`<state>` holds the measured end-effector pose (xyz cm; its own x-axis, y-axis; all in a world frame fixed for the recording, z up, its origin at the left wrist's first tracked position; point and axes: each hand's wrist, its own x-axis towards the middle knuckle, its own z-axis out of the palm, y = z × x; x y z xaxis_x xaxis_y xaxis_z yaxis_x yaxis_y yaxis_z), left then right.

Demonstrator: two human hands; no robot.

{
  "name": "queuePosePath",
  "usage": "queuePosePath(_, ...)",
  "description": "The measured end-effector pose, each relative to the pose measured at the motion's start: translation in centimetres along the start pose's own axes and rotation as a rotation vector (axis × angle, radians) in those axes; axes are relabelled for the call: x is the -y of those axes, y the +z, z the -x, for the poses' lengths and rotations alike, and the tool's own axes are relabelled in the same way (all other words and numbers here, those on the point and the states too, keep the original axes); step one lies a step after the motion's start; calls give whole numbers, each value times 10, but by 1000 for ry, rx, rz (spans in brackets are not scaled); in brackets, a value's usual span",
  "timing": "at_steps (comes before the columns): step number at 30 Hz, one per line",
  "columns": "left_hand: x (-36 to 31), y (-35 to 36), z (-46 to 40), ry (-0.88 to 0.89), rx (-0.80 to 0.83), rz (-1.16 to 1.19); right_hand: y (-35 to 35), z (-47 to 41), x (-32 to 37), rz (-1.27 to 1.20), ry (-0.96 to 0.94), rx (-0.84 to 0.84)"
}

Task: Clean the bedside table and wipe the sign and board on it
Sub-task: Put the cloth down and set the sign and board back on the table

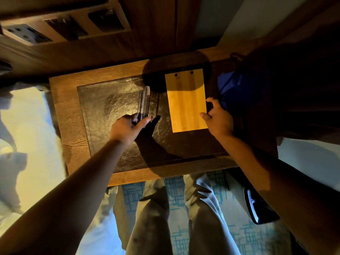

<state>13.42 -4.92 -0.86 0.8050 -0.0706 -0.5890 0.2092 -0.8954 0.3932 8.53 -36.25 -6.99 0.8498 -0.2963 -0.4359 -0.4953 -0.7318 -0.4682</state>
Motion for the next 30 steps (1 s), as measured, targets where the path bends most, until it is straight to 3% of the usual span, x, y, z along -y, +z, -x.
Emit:
queuePosePath(9, 2, 9, 6, -59, 46, 14, 4, -7, -3, -42, 42, 86)
queuePosePath(13, 11, 18, 5, -277, 93, 526, 7, -12, 7, -75, 119, 149)
queuePosePath(17, 9, 23, 10, -317, 98, 744, 8, -14, 18, -117, 95, 121)
queuePosePath(21, 10, 27, 9, -321, 108, 746, 10, -16, 26, -240, 88, 144)
queuePosePath(30, 13, 33, 8, -328, 130, 679, 19, -4, 18, -89, 119, -33)
